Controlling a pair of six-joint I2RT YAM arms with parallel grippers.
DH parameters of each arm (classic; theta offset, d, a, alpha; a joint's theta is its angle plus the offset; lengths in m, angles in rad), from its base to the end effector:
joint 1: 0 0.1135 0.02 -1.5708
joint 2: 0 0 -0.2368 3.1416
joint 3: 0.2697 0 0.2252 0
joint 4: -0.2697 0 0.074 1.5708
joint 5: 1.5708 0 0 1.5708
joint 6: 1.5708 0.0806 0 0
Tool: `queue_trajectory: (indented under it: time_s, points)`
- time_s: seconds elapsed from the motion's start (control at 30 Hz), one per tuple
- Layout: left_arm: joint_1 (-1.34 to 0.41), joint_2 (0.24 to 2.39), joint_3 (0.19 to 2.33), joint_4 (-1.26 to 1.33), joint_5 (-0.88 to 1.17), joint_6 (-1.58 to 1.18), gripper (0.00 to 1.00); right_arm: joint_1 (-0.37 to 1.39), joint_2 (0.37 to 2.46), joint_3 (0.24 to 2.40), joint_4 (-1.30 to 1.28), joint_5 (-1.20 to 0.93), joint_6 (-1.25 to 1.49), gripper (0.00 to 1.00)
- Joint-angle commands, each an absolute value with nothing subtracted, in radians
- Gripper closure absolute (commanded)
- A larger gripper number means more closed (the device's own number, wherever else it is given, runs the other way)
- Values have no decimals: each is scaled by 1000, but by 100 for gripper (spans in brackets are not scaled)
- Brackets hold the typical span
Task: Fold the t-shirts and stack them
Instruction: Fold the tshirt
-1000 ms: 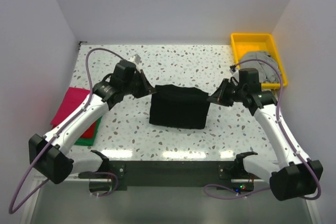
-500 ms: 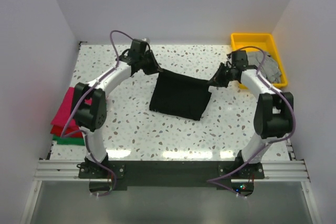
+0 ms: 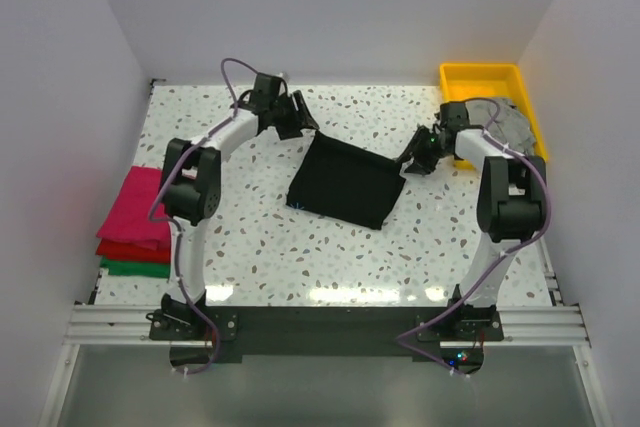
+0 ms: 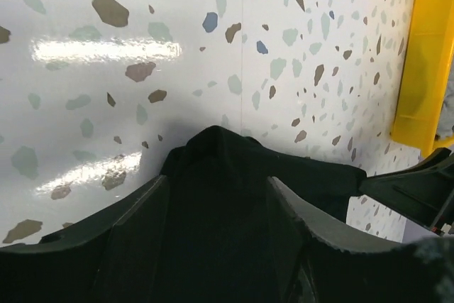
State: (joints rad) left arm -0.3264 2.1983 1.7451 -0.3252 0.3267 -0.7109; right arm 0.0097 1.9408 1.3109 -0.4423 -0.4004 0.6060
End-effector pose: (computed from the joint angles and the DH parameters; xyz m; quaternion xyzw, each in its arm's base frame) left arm 0.4535 -0.1808 0.1585 -0.1123 0.9055 -0.3191 0.2563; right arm 0.3869 0.0352 0.1247 0.2321 0.9222 0.2569 0.1720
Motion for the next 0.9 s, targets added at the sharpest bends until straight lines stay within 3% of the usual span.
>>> queue_trajectory:
  time_s: [0.0,0.1,0.33,0.6,0.87]
  points:
    - [-292,2105,1758,-298,331,-689,36,3,1821,1342,-457,-316,584,54]
    - [-293,2036,1681,-294,293,-699,30,9,1724,1263,-442,-299,595,50]
    - [-353,1846,1366,-255,170,-744,29,162,1485,1028,-414,-186,591,48]
    - [-474,1715,1149,-270,29,-782,36,311,1335,833,-383,-118,635,46]
    - [-477,1678,1097,-305,-49,-749,40,362,1285,764,-364,-106,663,46]
